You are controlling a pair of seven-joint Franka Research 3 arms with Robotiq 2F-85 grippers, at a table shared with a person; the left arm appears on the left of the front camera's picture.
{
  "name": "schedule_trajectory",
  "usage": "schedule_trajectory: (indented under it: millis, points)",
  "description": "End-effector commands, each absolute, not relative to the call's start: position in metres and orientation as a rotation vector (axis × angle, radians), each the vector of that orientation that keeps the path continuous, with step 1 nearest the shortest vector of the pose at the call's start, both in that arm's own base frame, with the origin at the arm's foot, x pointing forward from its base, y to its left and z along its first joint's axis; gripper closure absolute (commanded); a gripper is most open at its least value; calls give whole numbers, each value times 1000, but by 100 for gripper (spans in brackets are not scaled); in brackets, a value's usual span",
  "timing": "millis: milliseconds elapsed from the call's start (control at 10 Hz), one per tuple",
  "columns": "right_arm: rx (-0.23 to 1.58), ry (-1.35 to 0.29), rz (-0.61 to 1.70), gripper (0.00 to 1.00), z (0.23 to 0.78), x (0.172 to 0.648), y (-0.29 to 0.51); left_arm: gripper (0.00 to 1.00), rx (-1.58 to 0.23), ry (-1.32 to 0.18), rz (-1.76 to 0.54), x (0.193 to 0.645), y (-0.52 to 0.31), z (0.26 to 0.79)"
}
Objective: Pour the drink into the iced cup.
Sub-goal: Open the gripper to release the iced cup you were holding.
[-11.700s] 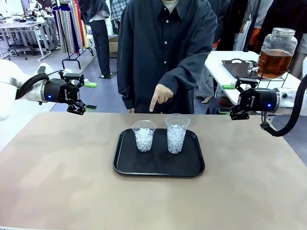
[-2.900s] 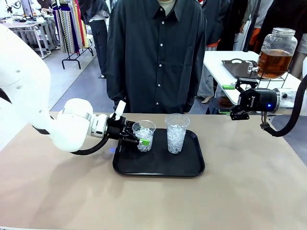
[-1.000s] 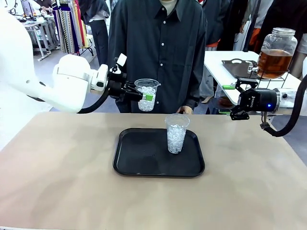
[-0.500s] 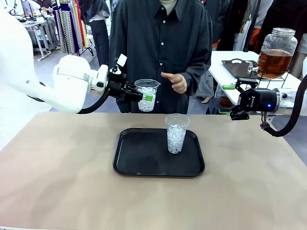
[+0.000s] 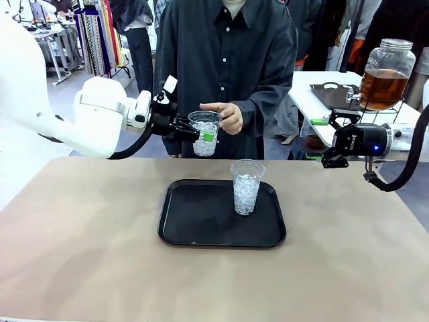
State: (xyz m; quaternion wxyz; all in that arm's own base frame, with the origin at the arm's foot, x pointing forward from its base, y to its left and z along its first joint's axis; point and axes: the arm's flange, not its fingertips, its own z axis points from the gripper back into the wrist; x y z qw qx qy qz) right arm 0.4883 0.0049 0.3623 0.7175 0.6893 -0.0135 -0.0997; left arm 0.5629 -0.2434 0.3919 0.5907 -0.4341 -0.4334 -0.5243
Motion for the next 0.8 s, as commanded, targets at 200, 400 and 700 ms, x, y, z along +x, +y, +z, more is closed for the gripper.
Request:
schedule_trajectory:
  millis: [200,400,700]
  points:
    - [1523,-34,-220,0,364,489,5,20,-1007,-1033,-1227,560,-244,394]
    - [1523,-34,-220,0,364,489,5,20,-1007,-1033,-1227,560,-244,394]
    - [1523,-34,-220,0,364,489,5,20,-1007,-1033,-1227,560,-244,394]
